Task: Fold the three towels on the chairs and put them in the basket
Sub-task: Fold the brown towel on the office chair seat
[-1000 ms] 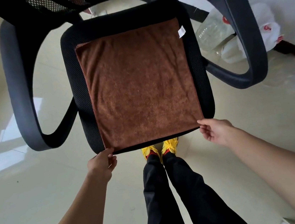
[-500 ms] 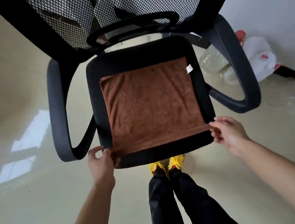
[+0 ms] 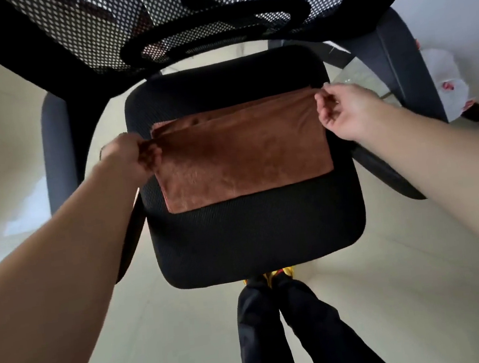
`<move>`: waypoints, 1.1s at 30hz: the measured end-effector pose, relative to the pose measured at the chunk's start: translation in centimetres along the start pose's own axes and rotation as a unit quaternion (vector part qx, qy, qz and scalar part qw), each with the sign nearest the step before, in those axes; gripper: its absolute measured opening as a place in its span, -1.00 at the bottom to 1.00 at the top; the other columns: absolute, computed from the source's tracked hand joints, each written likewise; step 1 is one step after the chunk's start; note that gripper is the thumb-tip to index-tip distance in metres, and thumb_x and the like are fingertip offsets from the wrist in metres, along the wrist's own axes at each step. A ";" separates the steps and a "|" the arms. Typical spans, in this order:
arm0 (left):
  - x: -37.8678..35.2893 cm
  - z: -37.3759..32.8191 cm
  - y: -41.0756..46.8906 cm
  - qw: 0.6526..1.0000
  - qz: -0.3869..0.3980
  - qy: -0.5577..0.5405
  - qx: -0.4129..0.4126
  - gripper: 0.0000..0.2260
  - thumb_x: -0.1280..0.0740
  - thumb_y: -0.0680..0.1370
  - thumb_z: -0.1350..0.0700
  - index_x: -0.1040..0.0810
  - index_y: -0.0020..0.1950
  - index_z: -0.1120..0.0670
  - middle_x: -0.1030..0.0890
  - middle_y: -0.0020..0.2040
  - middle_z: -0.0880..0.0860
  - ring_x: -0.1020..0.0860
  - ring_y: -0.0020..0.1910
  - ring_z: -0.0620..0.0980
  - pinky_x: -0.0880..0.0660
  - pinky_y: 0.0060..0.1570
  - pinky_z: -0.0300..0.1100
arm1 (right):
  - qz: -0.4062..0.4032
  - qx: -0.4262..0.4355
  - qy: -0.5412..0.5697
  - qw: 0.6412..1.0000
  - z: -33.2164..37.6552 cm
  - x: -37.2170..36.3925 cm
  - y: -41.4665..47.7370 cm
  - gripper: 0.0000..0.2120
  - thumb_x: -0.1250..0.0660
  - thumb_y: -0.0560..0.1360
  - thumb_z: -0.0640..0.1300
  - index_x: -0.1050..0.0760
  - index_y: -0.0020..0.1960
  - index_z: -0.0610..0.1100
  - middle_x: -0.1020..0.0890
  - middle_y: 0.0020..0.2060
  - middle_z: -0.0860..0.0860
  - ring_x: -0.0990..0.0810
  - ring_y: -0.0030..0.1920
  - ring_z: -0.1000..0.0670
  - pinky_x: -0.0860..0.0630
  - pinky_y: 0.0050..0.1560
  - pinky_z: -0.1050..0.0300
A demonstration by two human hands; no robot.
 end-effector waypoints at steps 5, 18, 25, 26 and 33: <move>-2.7 -1.8 1.6 1.000 0.005 0.009 -0.011 -0.83 -0.15 0.58 0.19 -0.35 -0.22 0.15 -0.48 -0.46 0.08 -0.48 -0.56 -0.08 -0.49 -0.54 -0.29 | -0.017 0.002 0.006 1.000 0.7 -1.9 2.8 -0.91 -0.30 0.56 -0.20 -0.51 0.03 -0.20 -0.62 -0.18 -0.08 -0.64 -0.28 0.06 -0.46 -0.44 0.31; -8.1 1.6 1.4 0.859 0.027 0.411 -0.305 -0.78 -0.30 0.53 0.19 -0.62 0.10 -0.04 -0.62 -0.07 0.00 -0.50 -0.35 -0.09 -0.43 -0.42 -0.29 | 0.117 0.087 -0.335 0.931 -4.5 -7.6 1.1 -0.87 -0.36 0.52 -0.23 -0.60 0.02 -0.06 -0.71 -0.06 -0.02 -0.71 -0.10 0.07 -0.61 -0.07 0.12; -6.1 -1.3 3.4 0.857 -0.002 0.410 -0.312 -0.71 -0.30 0.50 0.17 -0.62 0.17 -0.03 -0.60 0.10 0.05 -0.59 -0.14 0.02 -0.55 -0.22 -0.22 | -0.003 0.079 -0.092 0.993 1.3 -3.6 4.3 -0.82 -0.25 0.56 -0.31 -0.53 0.09 -0.12 -0.67 -0.06 0.00 -0.69 -0.05 0.09 -0.56 -0.12 0.09; -5.7 -1.3 3.1 0.847 -0.022 0.416 -0.331 -0.68 -0.27 0.46 0.13 -0.61 0.18 -0.05 -0.59 0.13 0.05 -0.60 -0.03 0.05 -0.59 -0.08 -0.13 | -0.031 0.105 -0.113 0.988 1.6 -3.3 4.0 -0.82 -0.26 0.55 -0.30 -0.55 0.09 -0.12 -0.68 -0.07 0.00 -0.69 -0.08 0.10 -0.57 -0.14 0.12; -2.4 7.2 -1.8 0.712 -0.054 0.560 -0.421 -0.92 -0.32 0.49 0.10 -0.55 -0.04 0.05 -0.56 0.01 0.03 -0.54 -0.06 0.10 -0.35 -0.26 -0.14 | 0.015 0.055 -0.256 0.965 -6.2 0.0 -0.9 -0.91 -0.43 0.47 -0.23 -0.63 -0.03 -0.14 -0.72 -0.18 -0.09 -0.72 -0.18 -0.01 -0.60 -0.18 0.10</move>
Point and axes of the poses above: each hand's wrist, its own y-axis towards the middle knuckle, its own x-axis out of the back of the hand, z = x × y, the point moved 4 cm from there along y, towards the middle knuckle
